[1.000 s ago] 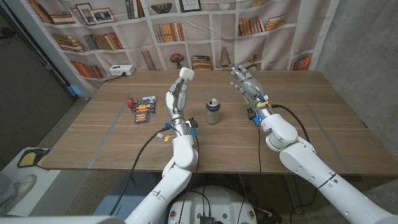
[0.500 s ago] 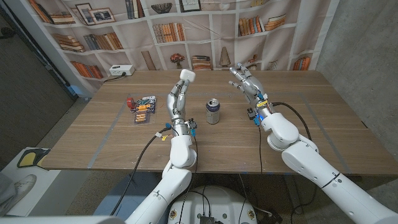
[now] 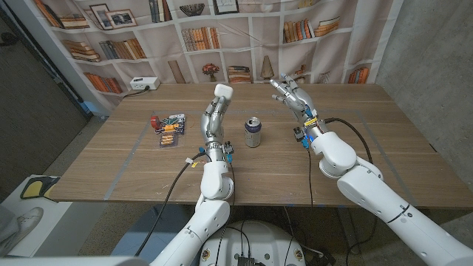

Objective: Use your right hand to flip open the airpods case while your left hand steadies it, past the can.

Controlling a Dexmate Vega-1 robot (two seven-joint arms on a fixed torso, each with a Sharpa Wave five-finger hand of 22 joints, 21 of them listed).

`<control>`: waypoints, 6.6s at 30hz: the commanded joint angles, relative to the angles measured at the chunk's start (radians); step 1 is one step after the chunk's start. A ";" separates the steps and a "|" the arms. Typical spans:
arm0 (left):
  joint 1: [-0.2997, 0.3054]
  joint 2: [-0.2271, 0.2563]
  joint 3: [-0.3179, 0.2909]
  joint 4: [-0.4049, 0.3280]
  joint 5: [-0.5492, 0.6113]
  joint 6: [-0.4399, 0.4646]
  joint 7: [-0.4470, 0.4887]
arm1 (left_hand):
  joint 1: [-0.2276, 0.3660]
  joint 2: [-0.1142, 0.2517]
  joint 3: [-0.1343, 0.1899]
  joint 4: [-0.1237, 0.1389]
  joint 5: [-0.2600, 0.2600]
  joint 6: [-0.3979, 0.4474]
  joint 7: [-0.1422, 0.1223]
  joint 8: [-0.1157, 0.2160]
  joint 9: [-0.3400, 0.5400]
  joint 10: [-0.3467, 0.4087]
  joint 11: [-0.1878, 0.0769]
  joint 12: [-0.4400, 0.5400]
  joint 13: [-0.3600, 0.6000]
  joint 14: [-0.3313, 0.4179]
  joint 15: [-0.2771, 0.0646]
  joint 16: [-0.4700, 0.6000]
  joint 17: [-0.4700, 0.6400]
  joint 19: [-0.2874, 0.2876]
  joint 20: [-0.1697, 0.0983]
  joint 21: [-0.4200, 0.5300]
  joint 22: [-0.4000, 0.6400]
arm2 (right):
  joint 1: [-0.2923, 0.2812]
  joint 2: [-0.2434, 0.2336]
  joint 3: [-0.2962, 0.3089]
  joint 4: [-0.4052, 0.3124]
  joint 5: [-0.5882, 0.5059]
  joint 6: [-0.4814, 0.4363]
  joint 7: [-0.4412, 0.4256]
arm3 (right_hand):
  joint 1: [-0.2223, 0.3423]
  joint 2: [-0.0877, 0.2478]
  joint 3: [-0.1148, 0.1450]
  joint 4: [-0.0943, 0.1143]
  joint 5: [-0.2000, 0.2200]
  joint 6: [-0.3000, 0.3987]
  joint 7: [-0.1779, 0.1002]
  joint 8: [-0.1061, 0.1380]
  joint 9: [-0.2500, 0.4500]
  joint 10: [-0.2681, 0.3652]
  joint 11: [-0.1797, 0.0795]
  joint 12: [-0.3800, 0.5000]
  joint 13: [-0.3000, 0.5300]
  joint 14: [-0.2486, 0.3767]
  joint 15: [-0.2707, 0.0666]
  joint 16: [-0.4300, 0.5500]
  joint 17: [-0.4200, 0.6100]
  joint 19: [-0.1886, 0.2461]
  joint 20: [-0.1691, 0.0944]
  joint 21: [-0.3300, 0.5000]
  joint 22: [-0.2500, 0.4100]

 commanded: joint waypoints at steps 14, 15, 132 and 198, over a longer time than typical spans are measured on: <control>0.019 -0.011 0.017 -0.015 -0.274 0.038 -0.232 | 0.004 0.019 0.014 0.001 0.006 0.029 -0.034 0.004 0.065 -0.003 -0.008 -0.002 0.014 0.000 -0.035 -0.025 0.003 -0.012 -0.049 -0.005 0.003 | 0.017 -0.027 -0.039 -0.142 -0.194 -0.230 -0.106 | 0.025 0.014 0.012 -0.031 0.003 0.019 -0.004 0.008 0.002 0.005 0.001 -0.024 -0.010 -0.003 0.019 0.006 0.005 -0.009 0.040 -0.008 0.002; 0.020 -0.010 0.018 -0.017 -0.288 0.041 -0.244 | 0.004 0.019 0.014 0.001 0.006 0.029 -0.034 0.004 0.065 -0.001 -0.008 -0.002 0.014 0.001 -0.035 -0.025 0.003 -0.012 -0.049 -0.006 0.003 | 0.019 -0.027 -0.043 -0.148 -0.206 -0.239 -0.111 | 0.027 0.015 0.013 -0.032 0.003 0.019 -0.004 0.008 0.002 0.005 -0.001 -0.025 -0.011 -0.004 0.019 0.006 0.005 -0.011 0.039 -0.009 0.002; 0.039 -0.043 0.014 0.006 -0.404 0.062 -0.393 | -0.002 0.019 0.029 0.008 0.010 0.027 -0.040 0.005 0.075 -0.002 -0.020 -0.011 0.048 0.023 -0.037 -0.032 0.007 0.017 -0.059 -0.004 0.007 | 0.389 0.120 -0.457 -0.176 -0.730 -0.768 0.101 | 0.144 0.051 0.070 -0.096 0.002 0.005 -0.022 -0.001 0.002 -0.065 -0.002 -0.123 -0.012 -0.110 0.027 -0.034 0.000 -0.107 0.084 -0.021 -0.006; 0.076 -0.016 0.014 -0.032 -0.426 0.057 -0.439 | -0.007 0.022 0.038 0.015 0.008 0.022 -0.040 0.006 0.082 0.023 -0.081 -0.004 0.076 0.078 -0.039 -0.025 0.011 0.033 -0.064 0.002 0.008 | 0.372 0.126 -0.459 -0.196 -0.709 -0.784 0.090 | 0.546 0.191 0.304 -0.102 0.075 0.059 -0.122 0.008 -0.001 -0.034 -0.081 -0.139 -0.017 -0.113 -0.054 -0.021 0.005 -0.100 -0.029 -0.027 -0.007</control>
